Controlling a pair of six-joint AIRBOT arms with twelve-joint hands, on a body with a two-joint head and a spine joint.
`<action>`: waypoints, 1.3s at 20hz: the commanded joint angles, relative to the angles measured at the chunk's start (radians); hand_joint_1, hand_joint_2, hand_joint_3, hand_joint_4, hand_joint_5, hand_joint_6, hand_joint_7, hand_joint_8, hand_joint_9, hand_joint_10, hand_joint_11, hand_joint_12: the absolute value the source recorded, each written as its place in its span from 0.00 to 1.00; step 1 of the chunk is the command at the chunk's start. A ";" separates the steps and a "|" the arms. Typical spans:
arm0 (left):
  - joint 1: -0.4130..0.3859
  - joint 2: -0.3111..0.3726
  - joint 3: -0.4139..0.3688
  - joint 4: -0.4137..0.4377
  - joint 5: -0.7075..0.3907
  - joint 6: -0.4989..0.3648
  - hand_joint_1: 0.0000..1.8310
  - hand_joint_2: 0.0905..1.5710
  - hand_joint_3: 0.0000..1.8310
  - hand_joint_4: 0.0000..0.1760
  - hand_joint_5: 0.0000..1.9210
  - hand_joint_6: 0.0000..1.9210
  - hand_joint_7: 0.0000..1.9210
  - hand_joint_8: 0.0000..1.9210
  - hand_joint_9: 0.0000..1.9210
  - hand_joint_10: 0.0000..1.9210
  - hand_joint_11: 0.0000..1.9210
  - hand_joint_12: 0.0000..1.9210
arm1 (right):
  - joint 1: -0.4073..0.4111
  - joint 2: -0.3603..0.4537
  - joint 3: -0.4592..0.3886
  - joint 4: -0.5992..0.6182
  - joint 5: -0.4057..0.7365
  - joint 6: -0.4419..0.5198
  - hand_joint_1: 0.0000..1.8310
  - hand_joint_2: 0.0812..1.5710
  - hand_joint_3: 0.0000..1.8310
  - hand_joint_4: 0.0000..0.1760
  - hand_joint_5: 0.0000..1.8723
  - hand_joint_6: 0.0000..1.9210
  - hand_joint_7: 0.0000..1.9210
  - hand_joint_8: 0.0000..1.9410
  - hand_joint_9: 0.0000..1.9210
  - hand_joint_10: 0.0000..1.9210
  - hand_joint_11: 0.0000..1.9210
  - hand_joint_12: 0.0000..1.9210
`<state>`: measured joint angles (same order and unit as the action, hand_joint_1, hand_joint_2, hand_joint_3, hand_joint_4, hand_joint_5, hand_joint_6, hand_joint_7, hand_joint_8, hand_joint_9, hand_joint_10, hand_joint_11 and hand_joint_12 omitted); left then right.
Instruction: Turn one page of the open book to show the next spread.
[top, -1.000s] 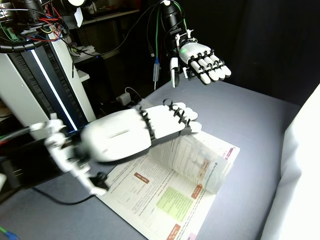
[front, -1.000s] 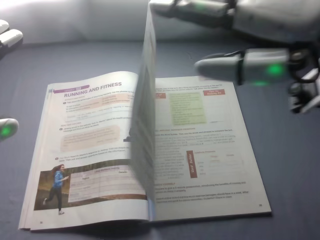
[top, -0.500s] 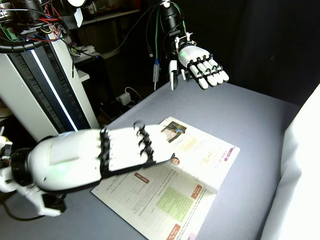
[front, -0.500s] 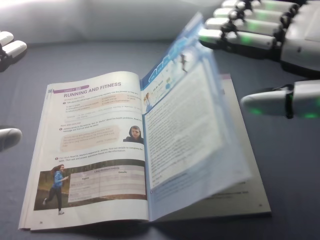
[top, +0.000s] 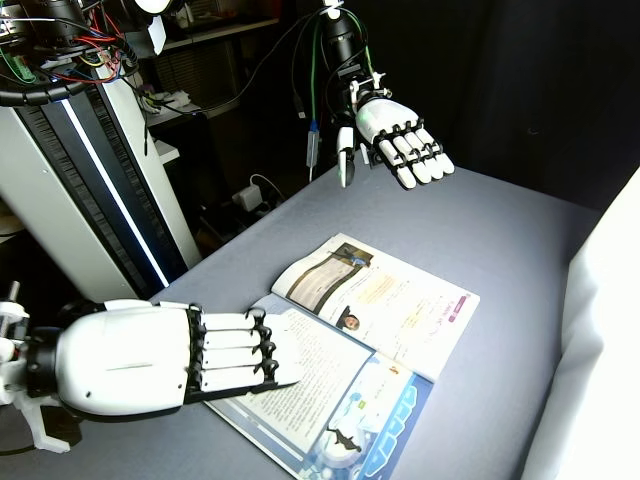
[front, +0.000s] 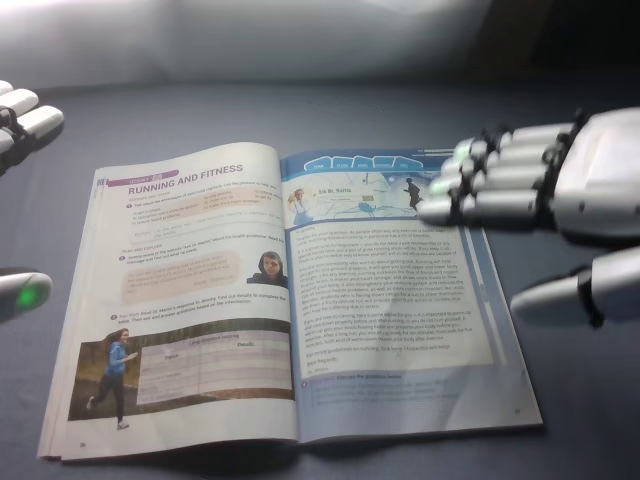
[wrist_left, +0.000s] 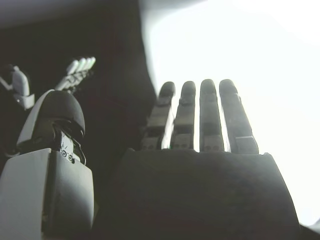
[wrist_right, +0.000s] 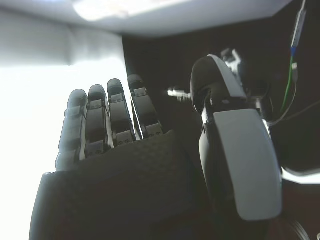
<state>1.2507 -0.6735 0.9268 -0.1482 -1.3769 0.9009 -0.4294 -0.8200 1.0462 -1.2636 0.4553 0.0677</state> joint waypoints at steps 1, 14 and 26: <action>-0.003 -0.002 0.006 -0.029 -0.114 -0.004 0.00 0.78 0.00 0.00 0.00 0.00 0.00 0.00 0.00 0.00 0.00 0.00 | 0.001 -0.002 0.005 -0.012 0.028 0.053 0.00 0.85 0.01 0.00 0.00 0.00 0.00 0.00 0.00 0.00 0.00 0.00; 0.023 -0.017 0.011 -0.071 -0.122 -0.004 0.00 0.79 0.00 0.00 0.00 0.00 0.00 0.00 0.00 0.00 0.00 0.00 | -0.125 -0.056 0.055 -0.174 -0.030 0.239 0.00 0.84 0.00 0.00 0.03 0.01 0.01 0.00 0.01 0.00 0.00 0.00; 0.026 -0.021 0.010 -0.078 -0.149 -0.005 0.00 0.78 0.00 0.00 0.00 0.00 0.00 0.00 0.00 0.00 0.00 0.00 | -0.166 -0.154 0.111 -0.184 -0.003 0.254 0.00 0.81 0.00 0.00 0.07 0.00 0.04 0.00 0.02 0.00 0.00 0.20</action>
<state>1.2797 -0.6945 0.9340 -0.2016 -1.3960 0.8993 -0.5915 -0.9585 1.1622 -1.4616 0.4259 0.3134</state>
